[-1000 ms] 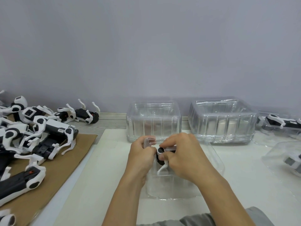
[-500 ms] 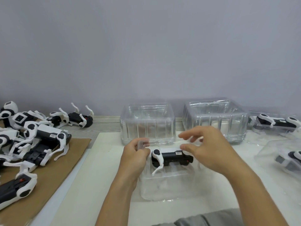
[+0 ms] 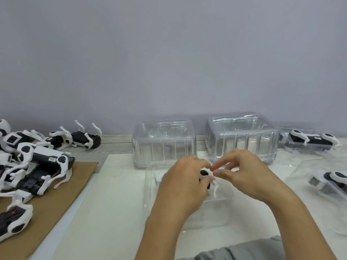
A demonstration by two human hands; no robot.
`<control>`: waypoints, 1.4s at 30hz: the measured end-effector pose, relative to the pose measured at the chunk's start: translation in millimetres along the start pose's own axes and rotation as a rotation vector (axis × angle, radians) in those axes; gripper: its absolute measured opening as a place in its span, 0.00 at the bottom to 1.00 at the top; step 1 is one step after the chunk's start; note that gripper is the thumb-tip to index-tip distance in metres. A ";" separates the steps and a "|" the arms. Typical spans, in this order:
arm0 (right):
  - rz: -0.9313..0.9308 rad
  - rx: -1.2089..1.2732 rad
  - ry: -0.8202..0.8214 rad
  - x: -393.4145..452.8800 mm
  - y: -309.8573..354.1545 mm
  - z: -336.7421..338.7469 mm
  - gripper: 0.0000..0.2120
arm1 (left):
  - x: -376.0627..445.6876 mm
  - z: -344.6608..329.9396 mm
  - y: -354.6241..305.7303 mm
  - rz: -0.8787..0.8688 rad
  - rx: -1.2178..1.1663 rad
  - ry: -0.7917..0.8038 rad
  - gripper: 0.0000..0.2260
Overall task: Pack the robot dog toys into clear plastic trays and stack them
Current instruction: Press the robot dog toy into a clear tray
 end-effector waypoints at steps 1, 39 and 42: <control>0.005 0.012 0.008 0.3 -0.1 -1.2 0.06 | 0.3 -2.8 0.0 0.027 -0.010 0.018 0.11; 0.126 0.029 0.040 5.8 20.8 -25.8 0.06 | -20.0 33.0 88.3 0.430 -0.601 -0.332 0.05; 0.098 -0.032 0.034 8.6 22.9 -30.4 0.06 | -19.1 21.0 94.0 0.501 -0.790 -0.269 0.08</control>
Point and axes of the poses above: each hand's wrist, its own x-axis towards the middle knuckle, its own z-axis out of the back of the hand, y = z × x, the point moved 4 cm from there along x, towards the middle knuckle, and after that the axes turned 8 degrees about y, right-handed, at the moved point
